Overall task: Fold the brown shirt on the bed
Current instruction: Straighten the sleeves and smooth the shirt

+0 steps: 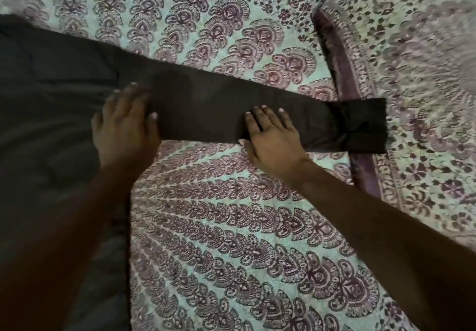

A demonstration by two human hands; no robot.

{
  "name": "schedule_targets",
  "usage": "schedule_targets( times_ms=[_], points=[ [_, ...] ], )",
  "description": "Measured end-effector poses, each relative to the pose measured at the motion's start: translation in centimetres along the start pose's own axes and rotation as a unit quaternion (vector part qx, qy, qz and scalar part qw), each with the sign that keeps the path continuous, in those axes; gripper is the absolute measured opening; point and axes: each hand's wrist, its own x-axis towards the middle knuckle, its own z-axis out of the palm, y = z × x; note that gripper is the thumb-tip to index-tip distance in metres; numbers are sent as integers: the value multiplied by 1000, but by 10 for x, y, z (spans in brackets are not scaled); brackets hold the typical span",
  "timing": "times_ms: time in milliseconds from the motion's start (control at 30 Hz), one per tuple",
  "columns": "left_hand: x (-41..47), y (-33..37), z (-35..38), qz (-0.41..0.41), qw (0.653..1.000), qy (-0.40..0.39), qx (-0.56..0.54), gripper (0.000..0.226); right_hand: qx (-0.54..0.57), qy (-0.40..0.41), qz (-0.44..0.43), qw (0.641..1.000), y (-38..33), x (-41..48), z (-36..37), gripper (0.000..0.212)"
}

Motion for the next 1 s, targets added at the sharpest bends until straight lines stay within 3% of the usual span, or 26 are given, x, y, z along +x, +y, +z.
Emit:
schedule_targets(
  times_ms=[67,133,267,367,433,500,533,633,733,833,1000],
  points=[
    [-26,-47,-5,-80,996,-21,9,62,25,10,-35,999,-39,21,-4,70],
    [-58,-84,-1,-109,991,-71,6,71,45,16,-66,997,-80,44,-12,65],
    [-134,-92,12,-32,992,-104,59,71,59,76,-117,988,-166,93,-25,63],
    [-180,-76,18,55,990,-116,52,69,76,51,-143,986,-224,128,-36,64],
    [-199,-76,9,99,986,-116,-65,61,78,-6,-165,983,-249,140,-30,69],
    [-206,-84,-8,43,965,-87,-242,55,35,-25,-194,980,-255,132,-9,76],
    [-206,-92,-19,1,958,-61,-279,52,16,-10,-203,979,-254,121,2,77],
    [-215,-128,-33,-71,989,-13,-126,56,7,15,-210,978,-244,70,25,73],
    [-250,-144,-27,-33,995,-89,12,77,3,-13,-222,975,-236,12,33,70],
    [-302,-134,-20,35,991,-126,25,86,8,-22,-203,979,-236,-17,30,70],
    [-367,-125,-17,162,977,-141,5,78,50,34,-170,984,-283,20,18,73]
  ],
)
